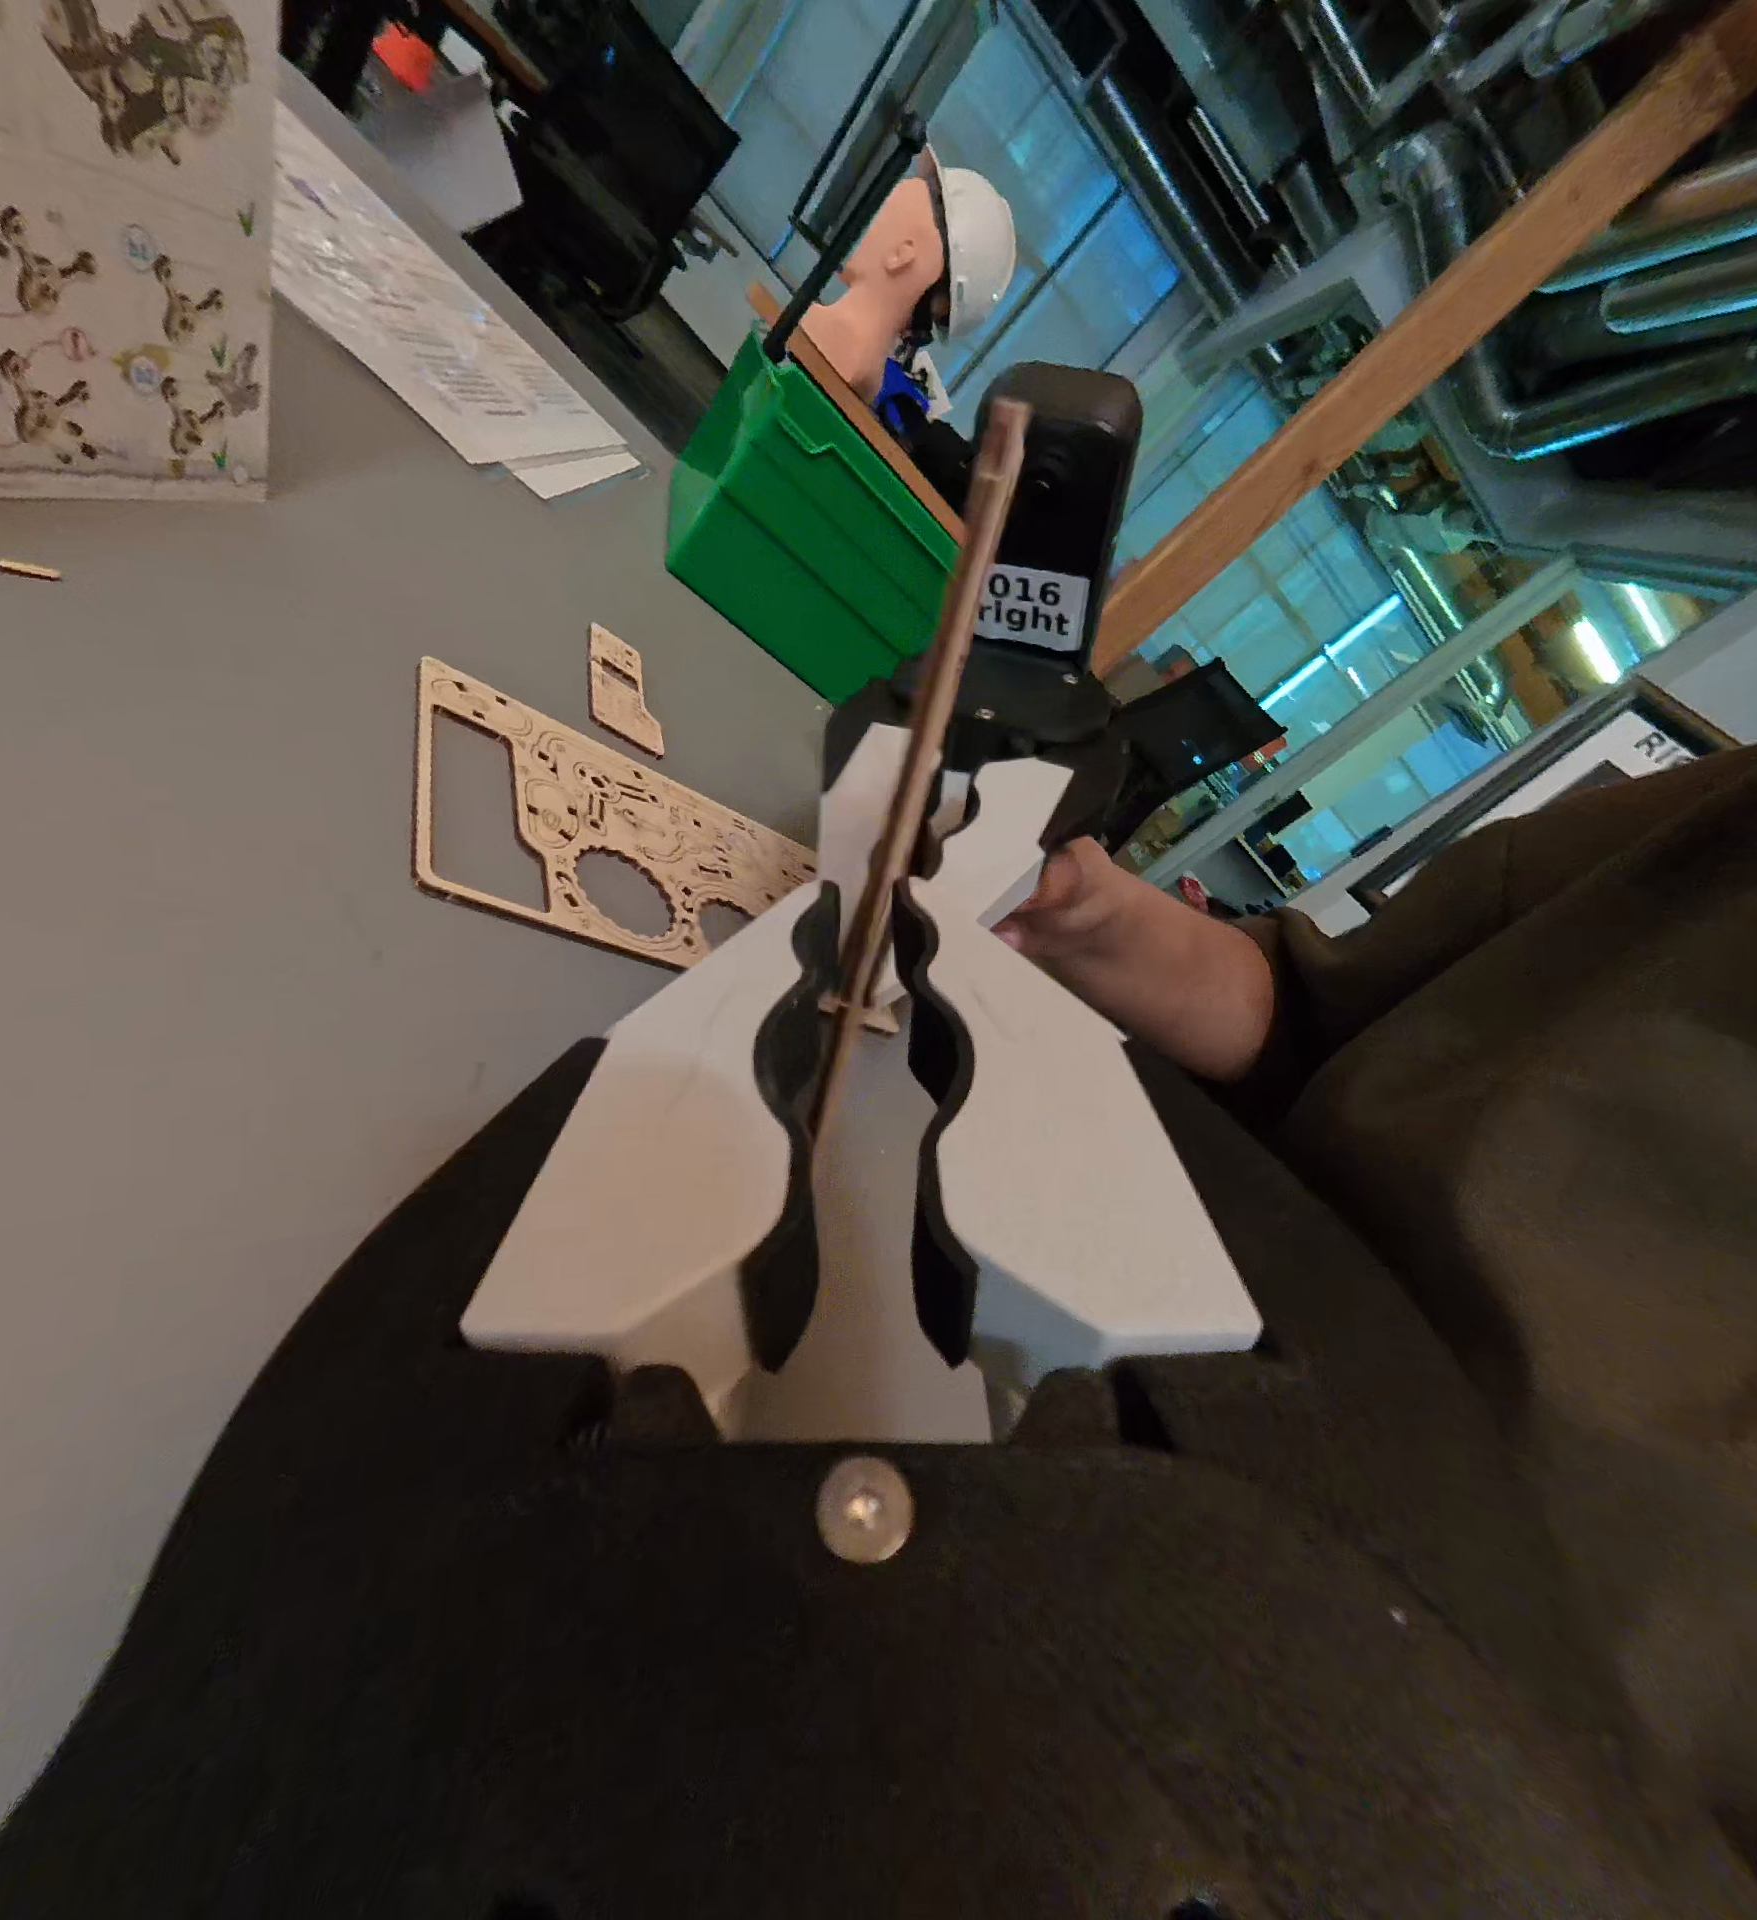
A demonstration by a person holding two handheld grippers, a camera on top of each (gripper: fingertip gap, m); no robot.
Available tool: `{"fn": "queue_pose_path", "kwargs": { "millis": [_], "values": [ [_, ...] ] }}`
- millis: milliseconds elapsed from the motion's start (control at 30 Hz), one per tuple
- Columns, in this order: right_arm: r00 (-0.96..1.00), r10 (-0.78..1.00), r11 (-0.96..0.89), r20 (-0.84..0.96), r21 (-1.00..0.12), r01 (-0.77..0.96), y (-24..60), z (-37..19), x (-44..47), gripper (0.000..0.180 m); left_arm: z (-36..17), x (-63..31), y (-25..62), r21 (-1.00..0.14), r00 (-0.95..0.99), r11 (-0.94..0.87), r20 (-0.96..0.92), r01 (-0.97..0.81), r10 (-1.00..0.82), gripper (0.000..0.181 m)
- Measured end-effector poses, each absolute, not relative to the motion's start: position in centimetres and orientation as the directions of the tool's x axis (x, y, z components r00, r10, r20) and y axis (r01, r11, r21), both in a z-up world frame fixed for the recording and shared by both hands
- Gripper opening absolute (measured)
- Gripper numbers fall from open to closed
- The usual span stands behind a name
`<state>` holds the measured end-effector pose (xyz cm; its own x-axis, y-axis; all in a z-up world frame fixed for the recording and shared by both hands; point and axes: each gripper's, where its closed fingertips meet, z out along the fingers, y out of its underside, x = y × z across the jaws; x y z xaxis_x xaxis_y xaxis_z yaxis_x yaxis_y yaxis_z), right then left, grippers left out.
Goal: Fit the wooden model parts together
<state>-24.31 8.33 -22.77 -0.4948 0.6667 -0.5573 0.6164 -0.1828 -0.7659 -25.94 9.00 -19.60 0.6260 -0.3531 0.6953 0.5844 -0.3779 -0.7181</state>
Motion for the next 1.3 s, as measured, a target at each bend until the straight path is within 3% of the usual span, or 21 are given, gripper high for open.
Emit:
{"fn": "queue_pose_path", "kwargs": {
  "millis": [100, 200, 333, 500, 567, 733, 967, 1300],
  "values": [
    [-0.484, 0.620, -0.259, -0.618, -0.743, 0.617, 8.6, -22.0, -24.4, 0.001, -19.9, -26.8, 9.5, -0.714, 0.653, -0.351, 0.698, 0.606, -0.292, 0.031],
    [-0.484, 0.544, -0.347, -0.686, -0.709, 0.614, 9.2, -21.0, -24.4, 0.000, -20.3, -26.9, 9.6, -0.712, 0.663, -0.360, 0.698, 0.603, -0.270, 0.036],
    [-0.486, 0.430, -0.457, -0.761, -0.648, 0.609, 9.7, -19.7, -24.4, 0.000, -20.6, -25.8, 9.6, -0.699, 0.642, -0.412, 0.709, 0.584, -0.293, 0.033],
    [-0.487, 0.419, -0.466, -0.766, -0.642, 0.609, 9.8, -19.7, -24.4, 0.000, -20.2, -24.2, 9.1, -0.706, 0.608, -0.447, 0.705, 0.550, -0.366, 0.004],
    [-0.486, 0.447, -0.461, -0.751, -0.659, 0.594, 10.1, -19.8, -24.6, 0.005, -20.1, -24.2, 9.2, -0.712, 0.611, -0.440, 0.699, 0.547, -0.372, 0.001],
    [-0.468, 0.482, -0.555, -0.741, -0.671, 0.491, 12.5, -18.5, -25.4, 0.033, -20.0, -24.4, 9.3, -0.712, 0.611, -0.428, 0.700, 0.557, -0.370, 0.001],
    [-0.441, 0.446, -0.654, -0.778, -0.621, 0.433, 14.8, -17.8, -25.6, 0.035, -19.6, -24.9, 9.4, -0.703, 0.599, -0.400, 0.711, 0.588, -0.368, 0.001],
    [-0.447, 0.445, -0.647, -0.776, -0.624, 0.438, 14.5, -17.8, -25.6, 0.035, -19.6, -25.1, 9.4, -0.698, 0.596, -0.397, 0.716, 0.596, -0.364, 0.001]
  ]
}}
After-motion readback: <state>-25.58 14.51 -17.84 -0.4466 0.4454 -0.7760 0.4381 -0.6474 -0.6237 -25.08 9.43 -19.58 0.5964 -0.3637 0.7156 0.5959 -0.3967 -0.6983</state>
